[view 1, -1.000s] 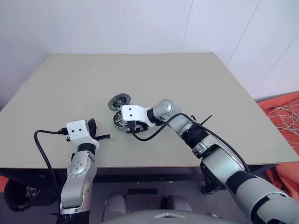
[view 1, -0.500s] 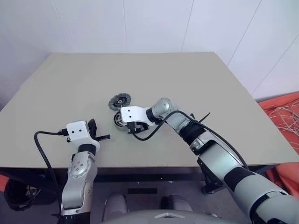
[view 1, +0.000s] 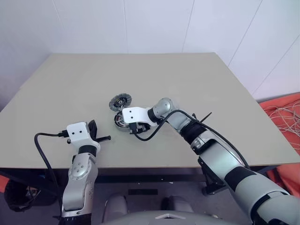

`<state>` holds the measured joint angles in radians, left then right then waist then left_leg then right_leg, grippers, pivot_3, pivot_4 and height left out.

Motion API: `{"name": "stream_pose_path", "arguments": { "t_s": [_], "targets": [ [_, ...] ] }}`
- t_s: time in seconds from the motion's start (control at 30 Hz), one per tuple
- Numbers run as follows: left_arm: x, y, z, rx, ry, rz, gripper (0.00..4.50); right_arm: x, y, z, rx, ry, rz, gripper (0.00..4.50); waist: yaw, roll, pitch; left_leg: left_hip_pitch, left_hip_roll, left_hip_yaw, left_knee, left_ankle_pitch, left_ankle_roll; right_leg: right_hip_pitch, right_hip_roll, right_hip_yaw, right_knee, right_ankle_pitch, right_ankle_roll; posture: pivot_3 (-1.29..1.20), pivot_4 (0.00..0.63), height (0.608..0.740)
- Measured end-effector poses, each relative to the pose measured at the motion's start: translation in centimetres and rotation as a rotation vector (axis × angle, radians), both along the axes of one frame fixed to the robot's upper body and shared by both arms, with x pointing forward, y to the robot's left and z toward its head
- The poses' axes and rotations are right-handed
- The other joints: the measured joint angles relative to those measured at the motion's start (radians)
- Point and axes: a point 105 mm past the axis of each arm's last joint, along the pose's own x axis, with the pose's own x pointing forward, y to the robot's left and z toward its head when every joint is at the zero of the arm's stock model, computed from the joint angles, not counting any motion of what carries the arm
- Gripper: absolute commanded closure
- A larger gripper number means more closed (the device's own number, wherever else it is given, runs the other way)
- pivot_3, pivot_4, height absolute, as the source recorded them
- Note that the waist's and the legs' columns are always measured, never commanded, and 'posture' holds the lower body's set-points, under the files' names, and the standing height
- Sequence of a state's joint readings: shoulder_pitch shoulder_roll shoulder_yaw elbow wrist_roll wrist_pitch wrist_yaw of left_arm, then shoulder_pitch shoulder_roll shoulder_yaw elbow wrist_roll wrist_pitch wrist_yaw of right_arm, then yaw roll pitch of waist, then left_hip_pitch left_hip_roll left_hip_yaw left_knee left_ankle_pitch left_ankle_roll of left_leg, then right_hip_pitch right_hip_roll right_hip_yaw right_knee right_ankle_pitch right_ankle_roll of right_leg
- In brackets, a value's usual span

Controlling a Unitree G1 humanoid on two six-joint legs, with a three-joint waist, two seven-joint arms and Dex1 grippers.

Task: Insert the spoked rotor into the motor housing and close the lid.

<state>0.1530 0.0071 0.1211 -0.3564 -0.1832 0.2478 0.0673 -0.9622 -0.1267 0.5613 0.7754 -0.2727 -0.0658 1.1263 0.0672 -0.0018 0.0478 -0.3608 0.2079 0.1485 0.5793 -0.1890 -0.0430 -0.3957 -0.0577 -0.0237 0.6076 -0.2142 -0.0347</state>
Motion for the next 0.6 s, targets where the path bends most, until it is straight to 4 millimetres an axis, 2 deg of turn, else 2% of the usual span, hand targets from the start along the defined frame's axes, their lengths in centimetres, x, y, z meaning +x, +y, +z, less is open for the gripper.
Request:
{"name": "stream_pose_path", "arguments": {
  "t_s": [0.17, 0.6],
  "targets": [
    [0.11, 0.03, 0.15, -0.009, -0.008, 0.007, 4.50, 0.05, 0.05, 0.16, -0.001, -0.006, 0.007, 4.46, 0.000, 0.000, 0.000, 0.000, 0.000, 0.000, 0.000, 0.000, 0.000, 0.000, 0.000, 0.000, 0.000, 0.000, 0.000, 0.00, 0.000, 0.740],
    [0.32, 0.13, 0.43, -0.023, -0.021, 0.014, 4.50, -0.14, 0.01, 0.06, 0.008, 0.018, -0.012, 4.49, 0.000, 0.000, 0.000, 0.000, 0.000, 0.000, 0.000, 0.000, 0.000, 0.000, 0.000, -0.001, 0.000, 0.001, -0.001, 0.00, 0.000, 0.740]
  ]
}}
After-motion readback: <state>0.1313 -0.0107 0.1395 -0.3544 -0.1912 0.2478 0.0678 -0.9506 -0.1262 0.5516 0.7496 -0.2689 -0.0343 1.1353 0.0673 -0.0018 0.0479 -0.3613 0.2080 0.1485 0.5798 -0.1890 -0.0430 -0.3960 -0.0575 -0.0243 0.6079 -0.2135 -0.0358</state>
